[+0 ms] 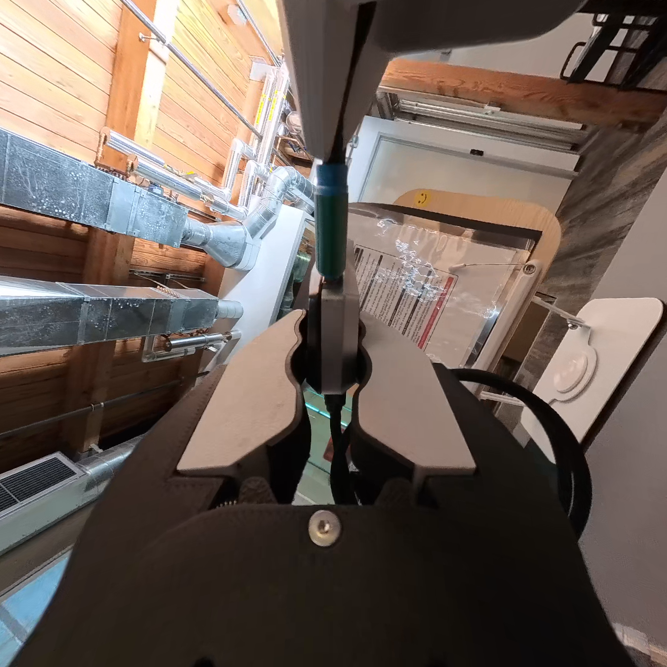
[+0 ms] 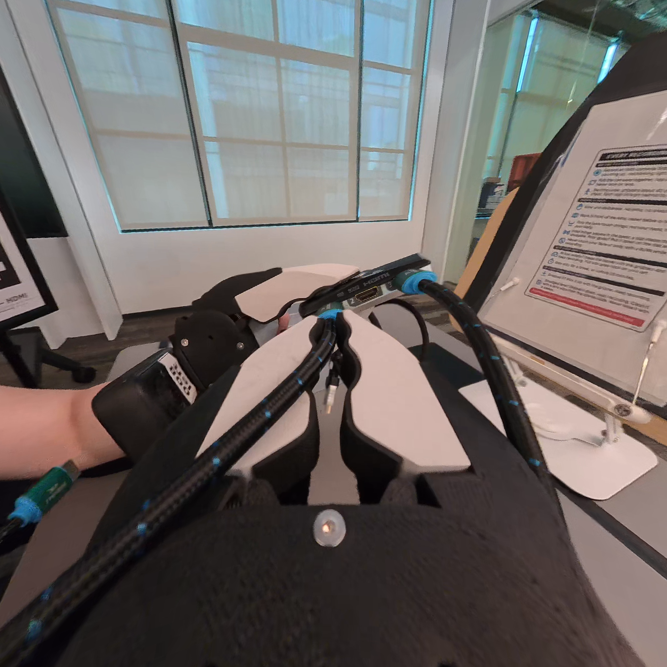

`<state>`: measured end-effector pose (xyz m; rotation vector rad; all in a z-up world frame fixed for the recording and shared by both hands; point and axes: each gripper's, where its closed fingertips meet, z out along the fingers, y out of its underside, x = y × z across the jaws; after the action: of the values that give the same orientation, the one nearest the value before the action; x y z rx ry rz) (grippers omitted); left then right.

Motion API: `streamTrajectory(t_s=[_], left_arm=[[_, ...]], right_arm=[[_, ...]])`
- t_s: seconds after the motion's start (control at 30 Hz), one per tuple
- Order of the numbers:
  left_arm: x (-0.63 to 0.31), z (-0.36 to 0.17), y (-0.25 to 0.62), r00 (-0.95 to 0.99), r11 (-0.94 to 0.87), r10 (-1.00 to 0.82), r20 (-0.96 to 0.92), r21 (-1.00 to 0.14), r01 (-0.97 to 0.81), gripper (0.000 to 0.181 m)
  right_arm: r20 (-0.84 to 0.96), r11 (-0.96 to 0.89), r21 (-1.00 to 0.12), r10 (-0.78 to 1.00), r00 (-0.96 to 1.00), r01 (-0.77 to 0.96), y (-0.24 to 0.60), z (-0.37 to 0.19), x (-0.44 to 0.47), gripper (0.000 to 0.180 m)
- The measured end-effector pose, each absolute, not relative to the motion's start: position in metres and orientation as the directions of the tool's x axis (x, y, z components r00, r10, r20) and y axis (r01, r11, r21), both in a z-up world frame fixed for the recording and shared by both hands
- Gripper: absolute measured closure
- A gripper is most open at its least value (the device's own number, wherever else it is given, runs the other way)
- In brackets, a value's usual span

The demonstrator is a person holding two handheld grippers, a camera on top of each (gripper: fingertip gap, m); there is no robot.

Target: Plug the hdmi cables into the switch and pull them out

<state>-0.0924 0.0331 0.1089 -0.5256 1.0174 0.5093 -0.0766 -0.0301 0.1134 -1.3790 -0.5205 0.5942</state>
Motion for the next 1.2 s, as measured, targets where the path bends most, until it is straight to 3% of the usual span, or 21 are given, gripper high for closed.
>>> streamTrajectory(t_s=[0.17, 0.83, 1.0, 1.2], left_arm=[[-0.091, 0.107, 0.028, 0.399, 0.744, 0.179, -0.899, -0.141, -0.654, 0.16], [-0.088, 0.095, 0.041, 0.366, 0.746, 0.111, -0.924, -0.166, -0.645, 0.16], [-0.099, 0.1, 0.052, 0.409, 0.752, 0.006, -0.913, -0.265, -0.603, 0.16], [-0.115, 0.104, 0.066, 0.413, 0.769, -0.15, -0.898, -0.368, -0.522, 0.159]], right_arm=[[-0.06, 0.032, -0.993, 0.703, 0.709, -0.115, -0.034, 0.111, -0.073, 0.172], [0.066, 0.117, -0.993, 0.601, 0.796, -0.006, -0.022, 0.106, -0.077, 0.173], [0.16, 0.098, -0.987, 0.544, 0.824, 0.127, -0.036, 0.12, -0.078, 0.16], [0.269, 0.099, -0.96, 0.575, 0.773, 0.261, -0.082, 0.145, -0.082, 0.16]])
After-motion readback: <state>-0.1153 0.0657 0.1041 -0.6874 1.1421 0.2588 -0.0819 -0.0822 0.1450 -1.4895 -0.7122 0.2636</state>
